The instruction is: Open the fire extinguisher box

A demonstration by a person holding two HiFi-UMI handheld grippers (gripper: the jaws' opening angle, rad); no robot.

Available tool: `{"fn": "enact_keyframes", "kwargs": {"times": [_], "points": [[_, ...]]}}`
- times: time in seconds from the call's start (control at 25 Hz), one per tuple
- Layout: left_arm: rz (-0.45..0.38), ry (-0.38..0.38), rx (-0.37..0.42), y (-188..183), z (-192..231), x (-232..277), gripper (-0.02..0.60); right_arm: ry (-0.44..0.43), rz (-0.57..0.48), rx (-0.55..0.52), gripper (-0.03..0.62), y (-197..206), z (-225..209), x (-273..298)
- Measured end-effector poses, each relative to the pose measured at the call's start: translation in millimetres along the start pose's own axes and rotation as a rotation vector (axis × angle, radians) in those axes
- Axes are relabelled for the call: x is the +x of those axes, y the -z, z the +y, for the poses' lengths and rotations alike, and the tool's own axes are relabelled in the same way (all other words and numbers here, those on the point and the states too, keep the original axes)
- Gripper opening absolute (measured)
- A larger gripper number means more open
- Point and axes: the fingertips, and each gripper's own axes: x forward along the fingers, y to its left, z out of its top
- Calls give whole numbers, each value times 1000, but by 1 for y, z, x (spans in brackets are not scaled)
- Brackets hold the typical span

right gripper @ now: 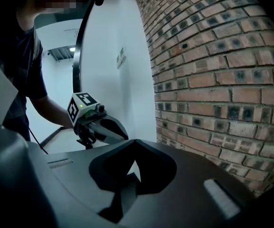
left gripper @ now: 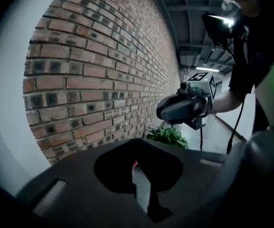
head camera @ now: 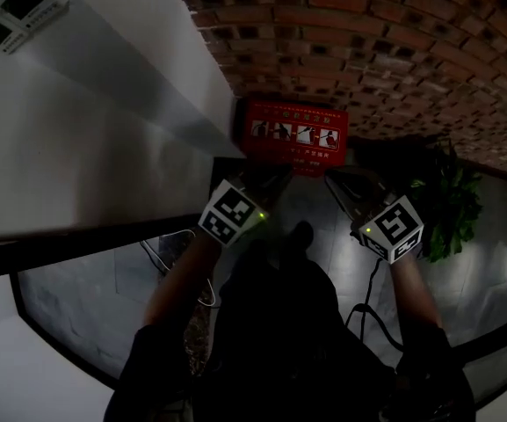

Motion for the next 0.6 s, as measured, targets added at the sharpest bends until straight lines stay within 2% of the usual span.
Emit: {"fn": "enact_keyframes", "kwargs": {"times": [0.16,0.24,0.4,0.56,0.6], "points": [[62,-3,-90,42,13,17,-2,-10,61,-8,3,28,-17,20],[83,-6,-130,65,24,25,-2,-13,88,7,63,42,-24,33],[135,15,-189,117,43,44,-2,54,117,-1,58,62,-39,66],[173,40,-265,167,59,68,-2,95,227,-42,127,118,-55,94],[184,39,-287,181,62,76,-2,109,255,-59,174,133,-61,101]]}}
